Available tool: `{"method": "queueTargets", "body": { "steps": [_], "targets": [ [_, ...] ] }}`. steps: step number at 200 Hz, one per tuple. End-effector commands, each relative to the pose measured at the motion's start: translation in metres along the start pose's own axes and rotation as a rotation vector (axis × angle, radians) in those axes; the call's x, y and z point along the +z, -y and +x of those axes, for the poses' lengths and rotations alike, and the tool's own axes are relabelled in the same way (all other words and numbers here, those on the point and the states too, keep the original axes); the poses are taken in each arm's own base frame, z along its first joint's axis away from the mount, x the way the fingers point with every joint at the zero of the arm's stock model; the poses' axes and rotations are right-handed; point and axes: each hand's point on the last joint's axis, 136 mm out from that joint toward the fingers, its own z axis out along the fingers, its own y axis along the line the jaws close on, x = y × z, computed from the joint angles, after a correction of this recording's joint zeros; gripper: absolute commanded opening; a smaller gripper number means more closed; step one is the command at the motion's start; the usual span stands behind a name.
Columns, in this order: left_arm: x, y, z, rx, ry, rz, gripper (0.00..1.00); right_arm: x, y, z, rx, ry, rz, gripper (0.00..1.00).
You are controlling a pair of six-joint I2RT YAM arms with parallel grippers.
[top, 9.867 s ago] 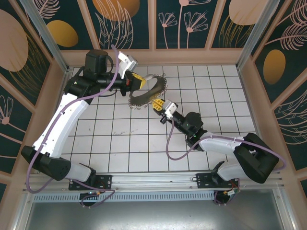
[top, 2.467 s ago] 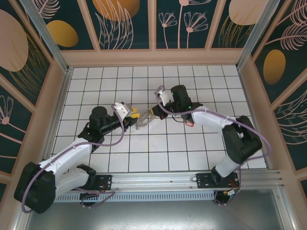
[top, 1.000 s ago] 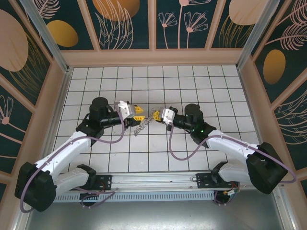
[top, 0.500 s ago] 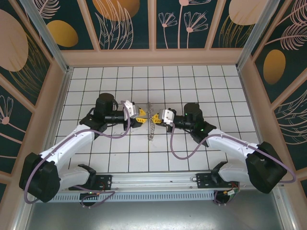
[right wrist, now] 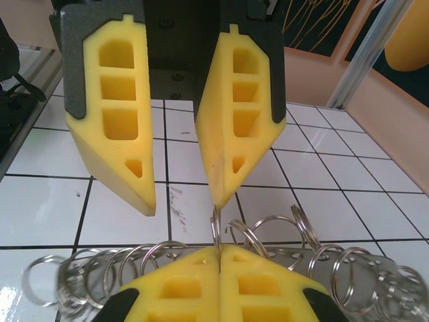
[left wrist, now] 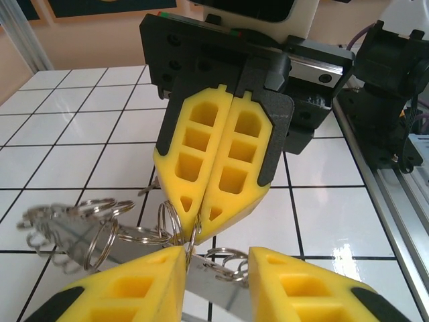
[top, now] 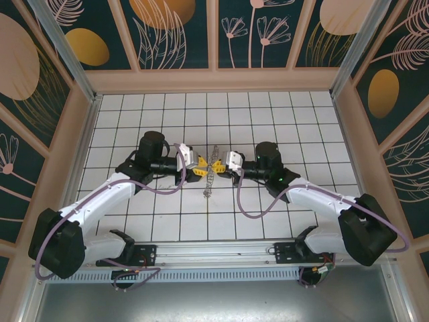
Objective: Put the keys on the keyring
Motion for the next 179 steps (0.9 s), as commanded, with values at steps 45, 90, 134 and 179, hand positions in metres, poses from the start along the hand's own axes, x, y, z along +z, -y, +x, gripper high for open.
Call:
{"method": "queueTargets", "body": {
  "steps": [45, 90, 134, 179],
  "targets": [
    [0.004, -0.002, -0.004, 0.026, 0.015, 0.001, 0.27, 0.001, 0.007, -0.031, -0.025, 0.092, -0.024, 0.0],
    [0.006, 0.0, 0.0, 0.02, 0.012, 0.01, 0.25, 0.001, 0.006, -0.033, -0.005, 0.104, -0.034, 0.0],
    [0.008, -0.002, 0.005, 0.008, -0.002, 0.006, 0.25, 0.001, 0.004, -0.036, -0.003, 0.119, -0.047, 0.0],
    [0.007, -0.007, 0.009, 0.013, -0.021, -0.034, 0.31, 0.002, 0.003, -0.034, 0.003, 0.111, -0.056, 0.0]
  ]
}}
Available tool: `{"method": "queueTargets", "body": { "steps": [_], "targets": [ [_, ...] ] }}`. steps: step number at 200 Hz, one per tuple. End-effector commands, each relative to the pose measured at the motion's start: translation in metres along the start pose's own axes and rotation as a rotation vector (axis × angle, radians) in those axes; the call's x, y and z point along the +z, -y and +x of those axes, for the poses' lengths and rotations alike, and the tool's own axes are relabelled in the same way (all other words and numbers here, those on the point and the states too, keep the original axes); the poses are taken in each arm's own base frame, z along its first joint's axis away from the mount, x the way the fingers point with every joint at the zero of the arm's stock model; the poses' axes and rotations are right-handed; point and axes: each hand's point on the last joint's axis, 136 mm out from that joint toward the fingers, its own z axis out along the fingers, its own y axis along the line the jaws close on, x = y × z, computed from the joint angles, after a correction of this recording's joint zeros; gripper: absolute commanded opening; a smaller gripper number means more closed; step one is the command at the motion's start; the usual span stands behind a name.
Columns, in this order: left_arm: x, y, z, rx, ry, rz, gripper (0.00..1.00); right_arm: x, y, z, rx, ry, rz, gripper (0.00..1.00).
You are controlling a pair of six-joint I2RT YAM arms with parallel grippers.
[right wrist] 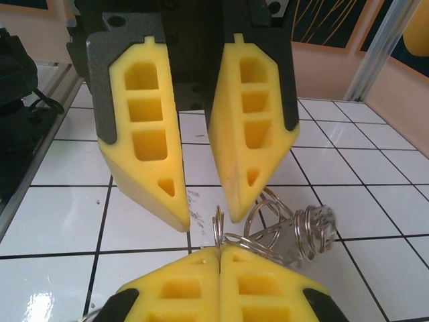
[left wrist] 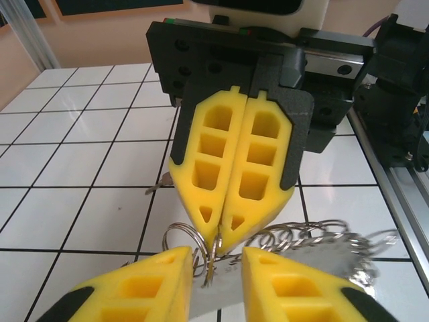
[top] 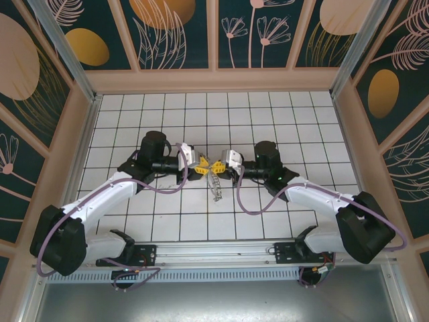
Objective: Put the keys on the keyring
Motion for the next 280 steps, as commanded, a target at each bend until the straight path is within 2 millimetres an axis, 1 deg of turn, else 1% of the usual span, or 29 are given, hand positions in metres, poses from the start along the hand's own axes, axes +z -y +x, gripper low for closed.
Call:
{"method": "queueTargets", "body": {
  "steps": [1, 36, 53, 84, 124, 154, 184, 222, 233, 248, 272, 280],
  "targets": [
    [0.002, -0.001, 0.006, 0.003, -0.012, -0.016, 0.31, 0.0, 0.005, -0.035, -0.077, 0.098, -0.019, 0.0],
    [-0.001, -0.007, 0.007, 0.012, -0.023, -0.071, 0.34, 0.0, 0.004, -0.032, -0.078, 0.084, -0.019, 0.0],
    [-0.001, -0.006, 0.007, 0.008, -0.022, -0.07, 0.34, 0.0, 0.004, -0.033, -0.081, 0.085, -0.023, 0.0],
    [-0.001, -0.004, 0.002, 0.007, 0.0, -0.056, 0.24, 0.0, 0.003, -0.034, -0.079, 0.088, -0.029, 0.0],
    [-0.002, -0.003, -0.009, 0.018, 0.045, -0.038, 0.2, 0.002, 0.006, -0.033, -0.07, 0.088, -0.023, 0.0],
    [-0.002, 0.001, -0.008, 0.016, 0.049, -0.024, 0.17, 0.002, 0.007, -0.033, -0.06, 0.086, -0.016, 0.0],
    [-0.001, 0.002, -0.005, 0.008, 0.042, -0.023, 0.09, 0.002, 0.007, -0.034, -0.055, 0.092, -0.019, 0.0],
    [-0.002, 0.002, -0.003, 0.012, 0.035, -0.028, 0.07, 0.002, 0.008, -0.035, -0.044, 0.097, -0.017, 0.0],
    [-0.002, 0.002, -0.004, 0.014, 0.035, -0.027, 0.03, 0.002, 0.007, -0.035, -0.041, 0.098, -0.021, 0.0],
    [-0.002, 0.003, -0.004, 0.016, 0.038, -0.021, 0.0, 0.003, 0.008, -0.034, -0.034, 0.096, -0.021, 0.0],
    [-0.003, 0.003, -0.005, 0.021, 0.04, -0.022, 0.0, 0.004, 0.01, -0.03, -0.028, 0.085, -0.009, 0.0],
    [-0.003, 0.003, -0.006, 0.021, 0.041, -0.023, 0.0, 0.004, 0.012, -0.027, -0.025, 0.071, 0.005, 0.03]
  ]
}}
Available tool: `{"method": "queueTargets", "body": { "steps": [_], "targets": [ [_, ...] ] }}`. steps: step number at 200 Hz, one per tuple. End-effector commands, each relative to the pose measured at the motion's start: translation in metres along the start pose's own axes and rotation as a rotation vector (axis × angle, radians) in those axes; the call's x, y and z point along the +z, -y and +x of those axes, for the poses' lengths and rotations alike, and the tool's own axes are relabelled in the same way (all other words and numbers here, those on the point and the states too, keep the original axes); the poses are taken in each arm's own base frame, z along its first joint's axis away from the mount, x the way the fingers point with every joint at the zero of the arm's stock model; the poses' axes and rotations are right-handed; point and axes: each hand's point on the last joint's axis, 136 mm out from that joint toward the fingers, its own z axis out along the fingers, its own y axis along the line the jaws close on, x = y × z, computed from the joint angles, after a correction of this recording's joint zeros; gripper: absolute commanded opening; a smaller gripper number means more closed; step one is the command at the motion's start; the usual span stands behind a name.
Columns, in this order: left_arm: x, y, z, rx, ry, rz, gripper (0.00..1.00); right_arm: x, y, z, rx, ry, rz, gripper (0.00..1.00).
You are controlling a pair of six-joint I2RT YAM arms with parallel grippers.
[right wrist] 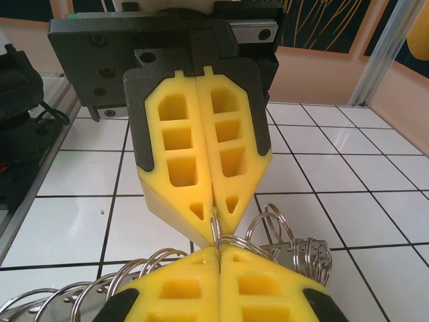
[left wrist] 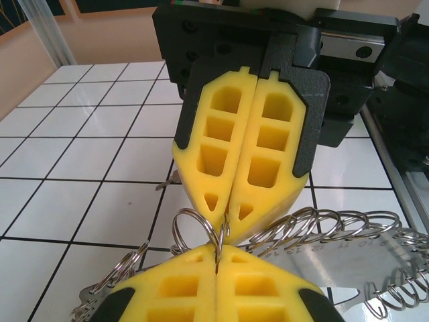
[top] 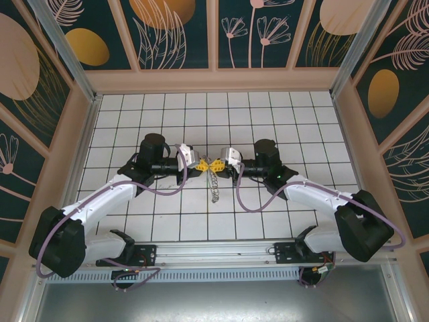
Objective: Put the keys on the keyring
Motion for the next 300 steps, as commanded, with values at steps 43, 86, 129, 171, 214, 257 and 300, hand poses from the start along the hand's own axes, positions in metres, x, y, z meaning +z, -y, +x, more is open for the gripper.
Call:
{"method": "queueTargets", "body": {
  "steps": [43, 86, 129, 171, 214, 257, 300],
  "targets": [
    [-0.004, 0.001, -0.01, 0.032, 0.034, -0.02, 0.0, 0.0, 0.014, 0.002, -0.076, -0.051, 0.059, 0.19],
    [-0.005, -0.004, -0.011, 0.037, 0.035, -0.051, 0.0, -0.008, 0.012, 0.003, -0.101, -0.074, 0.082, 0.26],
    [-0.003, 0.001, -0.009, 0.047, 0.032, -0.011, 0.0, -0.004, 0.004, -0.008, -0.11, -0.033, 0.013, 0.26],
    [-0.003, 0.003, -0.006, 0.055, 0.009, 0.0, 0.0, -0.006, 0.017, -0.002, -0.147, -0.099, 0.069, 0.27],
    [-0.005, 0.008, -0.003, 0.084, -0.018, 0.019, 0.0, -0.022, 0.027, 0.009, -0.309, -0.192, 0.095, 0.28],
    [-0.004, 0.015, -0.003, 0.09, -0.037, 0.079, 0.0, -0.017, 0.031, 0.001, -0.406, -0.193, 0.063, 0.29],
    [-0.002, 0.016, -0.006, 0.093, -0.036, 0.122, 0.0, -0.005, 0.018, -0.002, -0.434, -0.169, -0.051, 0.29]
  ]
}}
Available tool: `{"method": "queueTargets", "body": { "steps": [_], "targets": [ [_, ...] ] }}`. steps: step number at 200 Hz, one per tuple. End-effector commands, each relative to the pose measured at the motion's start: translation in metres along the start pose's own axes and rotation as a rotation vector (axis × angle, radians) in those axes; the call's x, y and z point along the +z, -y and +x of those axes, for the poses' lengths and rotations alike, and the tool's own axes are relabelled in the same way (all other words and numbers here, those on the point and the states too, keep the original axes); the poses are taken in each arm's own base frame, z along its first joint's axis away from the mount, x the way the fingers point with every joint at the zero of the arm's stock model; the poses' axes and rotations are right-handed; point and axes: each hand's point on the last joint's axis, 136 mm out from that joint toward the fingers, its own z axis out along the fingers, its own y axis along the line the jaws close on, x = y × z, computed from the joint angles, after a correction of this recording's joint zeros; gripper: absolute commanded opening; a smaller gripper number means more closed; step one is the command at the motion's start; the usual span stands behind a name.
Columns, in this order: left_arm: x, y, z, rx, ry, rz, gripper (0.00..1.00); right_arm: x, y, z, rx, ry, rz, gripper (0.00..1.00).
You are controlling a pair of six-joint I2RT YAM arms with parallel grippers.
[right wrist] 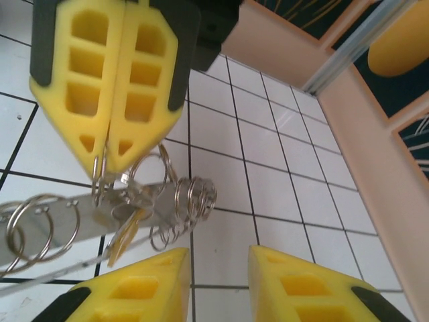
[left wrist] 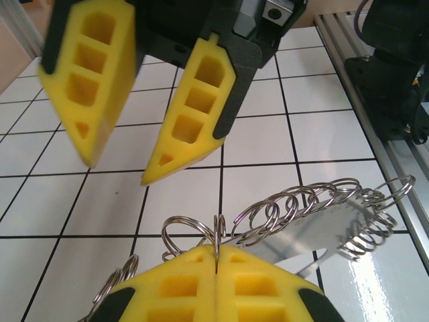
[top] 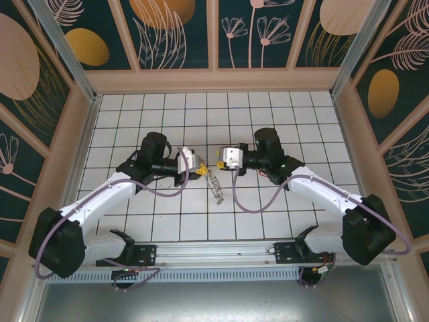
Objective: Put the keys on the keyring
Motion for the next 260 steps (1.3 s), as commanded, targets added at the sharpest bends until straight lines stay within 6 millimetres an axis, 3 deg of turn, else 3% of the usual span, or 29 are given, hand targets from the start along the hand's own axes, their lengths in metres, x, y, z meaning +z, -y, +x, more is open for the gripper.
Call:
{"method": "queueTargets", "body": {
  "steps": [1, 59, 127, 169, 204, 260],
  "targets": [
    [0.001, 0.005, -0.012, 0.04, 0.03, 0.059, 0.0, 0.006, -0.013, -0.01, -0.06, 0.045, -0.096, 0.29],
    [0.003, 0.003, -0.013, 0.044, 0.014, 0.083, 0.0, 0.007, -0.026, -0.014, -0.06, 0.057, -0.187, 0.29],
    [0.005, 0.004, -0.015, 0.041, 0.015, 0.113, 0.0, 0.012, -0.026, -0.019, -0.073, 0.086, -0.199, 0.28],
    [0.005, 0.003, -0.014, 0.042, 0.01, 0.115, 0.0, 0.015, -0.027, -0.02, -0.059, 0.097, -0.219, 0.21],
    [0.005, 0.002, -0.014, 0.046, 0.005, 0.108, 0.0, 0.016, -0.03, -0.019, -0.02, 0.102, -0.23, 0.04],
    [0.002, 0.002, -0.011, 0.056, -0.009, 0.075, 0.0, 0.007, -0.022, 0.001, 0.092, 0.041, -0.161, 0.0]
  ]
}}
